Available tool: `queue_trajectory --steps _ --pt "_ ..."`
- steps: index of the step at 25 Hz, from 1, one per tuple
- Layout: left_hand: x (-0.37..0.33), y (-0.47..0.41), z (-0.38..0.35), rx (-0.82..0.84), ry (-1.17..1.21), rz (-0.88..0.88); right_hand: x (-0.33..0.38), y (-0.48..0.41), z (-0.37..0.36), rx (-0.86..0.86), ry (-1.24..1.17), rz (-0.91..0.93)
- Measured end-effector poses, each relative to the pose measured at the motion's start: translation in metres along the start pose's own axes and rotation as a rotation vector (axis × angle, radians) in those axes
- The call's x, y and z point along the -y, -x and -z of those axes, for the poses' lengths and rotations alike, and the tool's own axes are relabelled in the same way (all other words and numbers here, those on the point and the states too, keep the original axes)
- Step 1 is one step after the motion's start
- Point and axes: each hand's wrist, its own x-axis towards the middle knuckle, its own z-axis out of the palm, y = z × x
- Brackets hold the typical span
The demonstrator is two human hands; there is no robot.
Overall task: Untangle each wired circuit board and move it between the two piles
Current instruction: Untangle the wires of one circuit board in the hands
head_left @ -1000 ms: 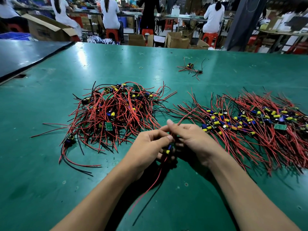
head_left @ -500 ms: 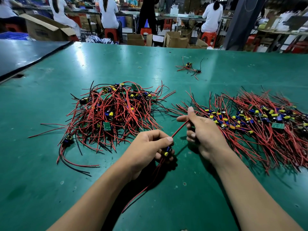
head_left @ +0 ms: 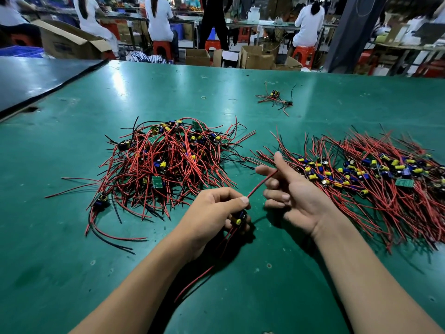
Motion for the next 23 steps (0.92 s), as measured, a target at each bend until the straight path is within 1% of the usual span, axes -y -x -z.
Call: queue_trajectory --steps 2,4,6,11,14,16,19,23 --pt "0.001 -0.001 -0.001 -0.03 0.042 0.001 -0.011 -0.002 -0.005 -0.019 0.194 0.087" --pt "0.001 -0.001 -0.001 -0.031 0.079 0.004 -0.022 -0.002 -0.01 -0.009 0.367 0.125" --pt "0.001 -0.001 0.001 -0.019 0.089 0.01 -0.028 -0.004 -0.011 -0.03 0.427 0.155" --pt "0.0 0.0 0.004 0.083 0.022 0.025 -0.017 -0.01 0.0 -0.238 0.38 0.335" --pt "-0.001 -0.001 0.003 0.112 -0.011 0.022 -0.013 -0.012 0.005 -0.287 0.353 0.405" --pt "-0.001 -0.001 0.003 0.123 -0.031 0.013 -0.014 -0.013 0.005 -0.306 0.345 0.394" --pt "-0.001 0.0 0.003 0.102 -0.016 0.012 -0.012 -0.012 0.007 -0.309 0.336 0.326" --pt "0.0 -0.005 -0.001 -0.036 0.178 0.023 -0.008 -0.01 0.009 -0.303 0.34 0.265"
